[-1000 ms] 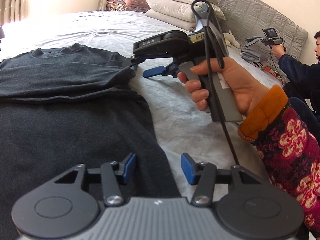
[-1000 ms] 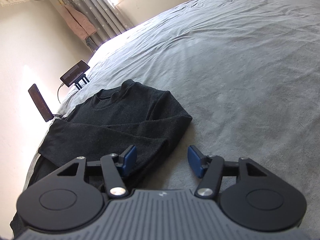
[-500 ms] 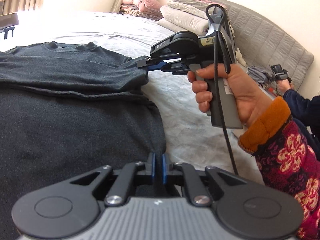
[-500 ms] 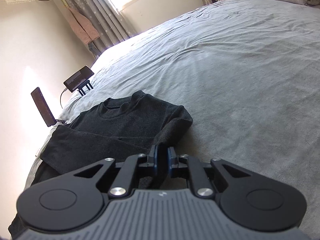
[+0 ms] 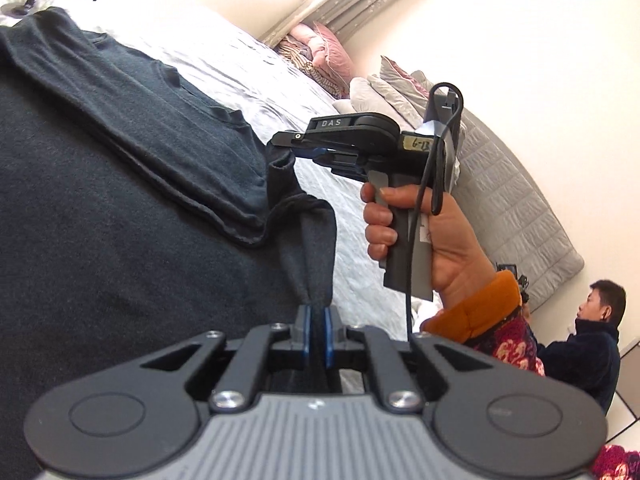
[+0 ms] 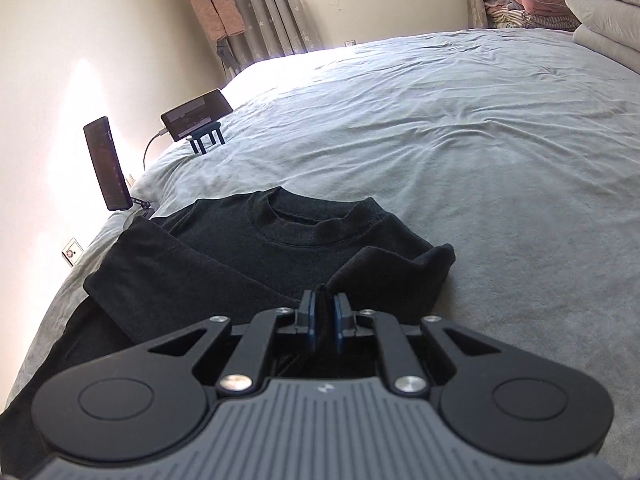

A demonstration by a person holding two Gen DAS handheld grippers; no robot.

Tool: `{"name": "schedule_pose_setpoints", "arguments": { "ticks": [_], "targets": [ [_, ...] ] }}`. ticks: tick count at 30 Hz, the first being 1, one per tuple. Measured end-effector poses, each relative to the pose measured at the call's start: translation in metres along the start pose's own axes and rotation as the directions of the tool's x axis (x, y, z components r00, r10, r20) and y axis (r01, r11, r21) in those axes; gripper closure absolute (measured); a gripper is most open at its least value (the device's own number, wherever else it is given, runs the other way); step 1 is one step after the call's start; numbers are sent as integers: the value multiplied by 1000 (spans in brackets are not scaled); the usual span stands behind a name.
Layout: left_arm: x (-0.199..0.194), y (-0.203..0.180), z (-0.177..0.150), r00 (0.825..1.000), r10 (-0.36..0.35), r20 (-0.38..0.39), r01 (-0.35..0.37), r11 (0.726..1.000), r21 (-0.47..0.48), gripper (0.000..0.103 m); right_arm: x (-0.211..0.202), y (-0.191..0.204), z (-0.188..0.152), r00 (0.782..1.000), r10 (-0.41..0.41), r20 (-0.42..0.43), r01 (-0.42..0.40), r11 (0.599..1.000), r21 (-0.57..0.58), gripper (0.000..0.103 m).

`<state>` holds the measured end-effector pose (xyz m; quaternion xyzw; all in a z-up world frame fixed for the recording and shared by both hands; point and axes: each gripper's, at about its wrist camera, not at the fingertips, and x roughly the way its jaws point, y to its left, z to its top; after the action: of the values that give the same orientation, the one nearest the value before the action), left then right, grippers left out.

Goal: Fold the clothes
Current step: 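Fold the gripped side edge over the sweater's middle and open both grippers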

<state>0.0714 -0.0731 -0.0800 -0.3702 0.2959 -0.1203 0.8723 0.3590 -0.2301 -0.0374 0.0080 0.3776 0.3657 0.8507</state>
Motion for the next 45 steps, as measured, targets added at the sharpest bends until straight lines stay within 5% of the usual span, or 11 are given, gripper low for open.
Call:
{"name": "schedule_pose_setpoints", "arguments": {
  "ticks": [7,11,14,18,33,45],
  "targets": [
    [-10,66,9,998,67,6,-65,981,-183,96,41,21,0,999,19,-28,-20,1000,-20,91],
    [-9,85,8,998,69,-10,-70,967,-246,95,43,22,-4,999,38,-12,-38,999,5,78],
    [-12,80,13,997,71,3,-68,972,-224,77,29,20,-6,999,48,6,-48,999,17,53],
    [-17,78,17,999,38,11,-34,971,-236,56,-1,27,-13,998,56,22,-56,998,-11,53],
    [-58,49,-13,992,117,-53,-121,989,-87,49,-86,59,-107,979,166,-120,-166,986,15,53],
    [-89,22,-60,991,89,-101,-78,992,101,51,-130,100,-187,948,205,-241,-220,975,-35,53]
  ]
}}
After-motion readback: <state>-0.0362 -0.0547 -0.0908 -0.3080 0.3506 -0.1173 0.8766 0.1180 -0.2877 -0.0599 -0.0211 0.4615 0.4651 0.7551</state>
